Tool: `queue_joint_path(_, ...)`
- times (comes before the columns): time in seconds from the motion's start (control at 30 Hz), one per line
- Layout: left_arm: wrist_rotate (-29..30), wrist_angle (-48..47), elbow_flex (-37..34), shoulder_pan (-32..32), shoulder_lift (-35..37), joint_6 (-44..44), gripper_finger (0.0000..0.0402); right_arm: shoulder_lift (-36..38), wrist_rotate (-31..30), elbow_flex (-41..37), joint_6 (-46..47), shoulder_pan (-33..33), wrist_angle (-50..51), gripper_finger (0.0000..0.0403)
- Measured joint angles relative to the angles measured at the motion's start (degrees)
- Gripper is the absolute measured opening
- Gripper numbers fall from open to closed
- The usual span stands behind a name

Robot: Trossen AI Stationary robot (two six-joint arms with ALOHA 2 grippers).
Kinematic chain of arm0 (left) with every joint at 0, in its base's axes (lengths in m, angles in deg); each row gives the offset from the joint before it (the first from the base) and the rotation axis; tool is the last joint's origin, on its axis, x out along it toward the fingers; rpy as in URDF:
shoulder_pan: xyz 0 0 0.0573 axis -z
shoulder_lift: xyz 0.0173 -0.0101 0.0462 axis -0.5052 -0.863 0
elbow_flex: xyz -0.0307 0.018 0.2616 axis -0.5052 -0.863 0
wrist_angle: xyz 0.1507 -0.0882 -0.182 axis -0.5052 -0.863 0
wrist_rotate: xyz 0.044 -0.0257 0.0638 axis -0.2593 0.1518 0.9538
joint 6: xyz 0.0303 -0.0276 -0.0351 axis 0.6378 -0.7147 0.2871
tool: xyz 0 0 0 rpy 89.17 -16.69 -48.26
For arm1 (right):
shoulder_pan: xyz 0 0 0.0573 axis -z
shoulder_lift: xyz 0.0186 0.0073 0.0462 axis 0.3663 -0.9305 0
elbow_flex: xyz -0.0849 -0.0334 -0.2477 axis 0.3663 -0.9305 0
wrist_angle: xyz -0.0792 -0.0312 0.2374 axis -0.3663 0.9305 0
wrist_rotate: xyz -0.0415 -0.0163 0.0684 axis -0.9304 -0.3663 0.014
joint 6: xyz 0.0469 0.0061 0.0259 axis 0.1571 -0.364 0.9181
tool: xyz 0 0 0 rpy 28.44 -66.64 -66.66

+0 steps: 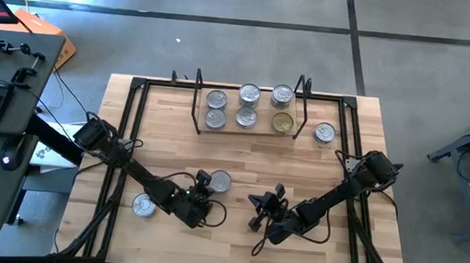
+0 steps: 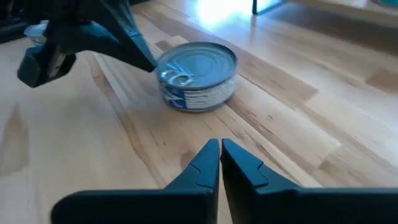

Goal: Stack canned seafood by type on shelf
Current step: Stack the blue tuna can on top of the blue tuna can on the shelf

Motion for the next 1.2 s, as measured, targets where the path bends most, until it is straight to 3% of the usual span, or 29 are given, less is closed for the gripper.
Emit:
queue_joint_path(0.23,0.59,-7.31,4.51,0.07,0.06,-1.31,0.0004,0.0,-0.01,0.0,-5.84,1.15,-4.93,0.0104)
queue_joint_path(0.37,-3.94,-8.08,4.69,-0.36,0.11,-1.94,0.0032,0.0,1.26,0.0,-7.49,2.38,-5.49,0.017)
queue_joint_path(0.5,-8.68,-8.31,4.45,-1.45,0.11,-3.76,0.0074,0.0,6.46,0.0,-7.76,3.81,-6.12,0.0206)
queue_joint_path(0.7,-13.49,-7.92,4.45,-3.49,-0.24,-1.47,0.0117,0.0,12.4,0.0,-13.22,4.59,-10.63,0.0213)
queue_joint_path(0.97,-12.31,-6.0,4.43,-5.13,-0.26,2.1,0.0111,0.0,12.82,0.0,-25.77,3.45,-19.16,0.0212)
queue_joint_path(1.2,-16.63,-4.15,3.23,-8.28,-0.96,2.18,0.01,-0.02,12.95,0.0,-27.33,3.3,-19.31,0.0212)
